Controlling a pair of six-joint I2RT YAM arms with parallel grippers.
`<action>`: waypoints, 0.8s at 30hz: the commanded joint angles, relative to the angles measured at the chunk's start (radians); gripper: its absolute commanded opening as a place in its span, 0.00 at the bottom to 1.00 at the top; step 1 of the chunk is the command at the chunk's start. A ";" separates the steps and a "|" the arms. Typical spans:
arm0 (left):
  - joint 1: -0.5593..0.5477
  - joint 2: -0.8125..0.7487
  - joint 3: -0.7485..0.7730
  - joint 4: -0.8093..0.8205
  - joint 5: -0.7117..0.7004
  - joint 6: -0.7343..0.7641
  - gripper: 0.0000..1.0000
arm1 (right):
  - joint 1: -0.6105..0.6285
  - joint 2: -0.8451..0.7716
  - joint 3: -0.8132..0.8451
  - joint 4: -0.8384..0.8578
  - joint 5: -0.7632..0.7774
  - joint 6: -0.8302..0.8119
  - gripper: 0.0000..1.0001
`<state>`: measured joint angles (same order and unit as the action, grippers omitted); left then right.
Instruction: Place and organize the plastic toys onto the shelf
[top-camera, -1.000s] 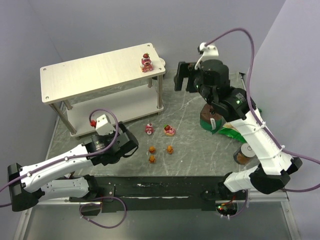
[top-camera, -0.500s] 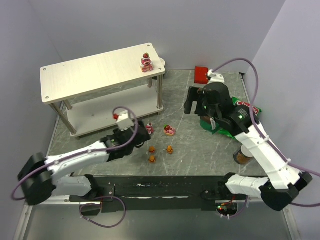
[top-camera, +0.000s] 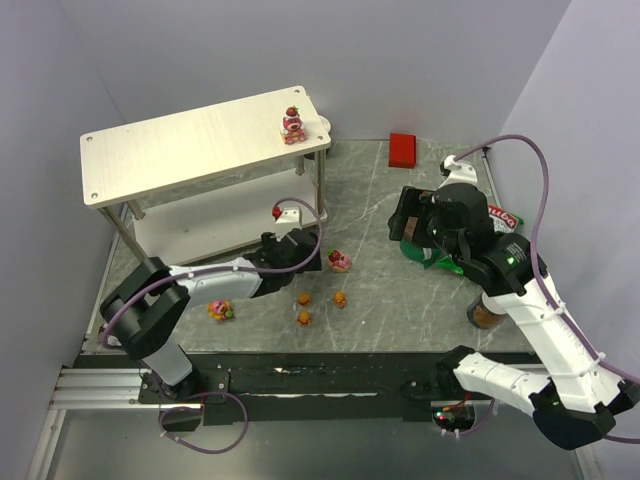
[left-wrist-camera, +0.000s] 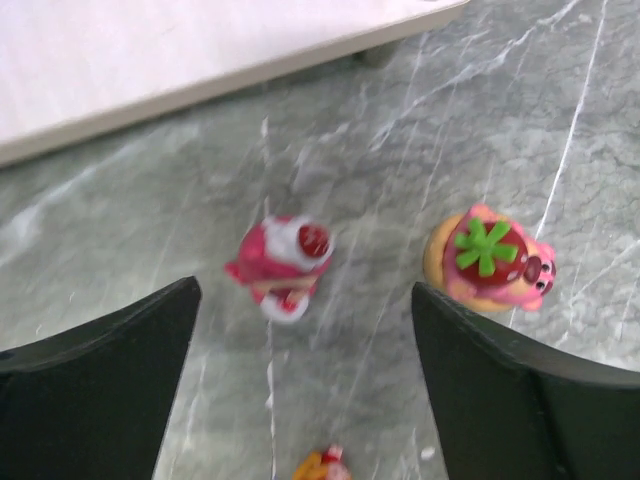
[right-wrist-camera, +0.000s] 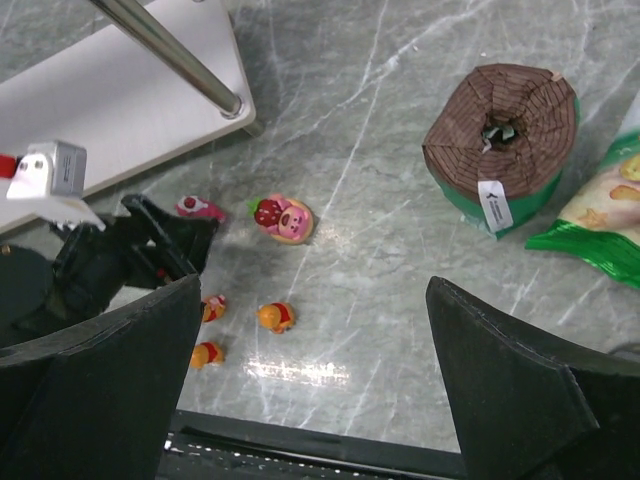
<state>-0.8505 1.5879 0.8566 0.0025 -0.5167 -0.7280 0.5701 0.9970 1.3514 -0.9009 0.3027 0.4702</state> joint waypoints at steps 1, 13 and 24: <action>0.013 0.044 0.059 0.097 0.041 0.116 0.90 | -0.015 -0.032 -0.021 -0.007 0.027 0.011 1.00; 0.016 0.106 0.041 0.109 -0.012 0.113 0.80 | -0.026 -0.047 -0.052 0.007 0.032 0.019 1.00; 0.024 0.162 0.042 0.149 -0.063 0.105 0.74 | -0.039 -0.043 -0.061 0.013 0.032 0.010 1.00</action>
<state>-0.8322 1.7332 0.8867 0.0975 -0.5434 -0.6216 0.5404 0.9672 1.3006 -0.9073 0.3134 0.4786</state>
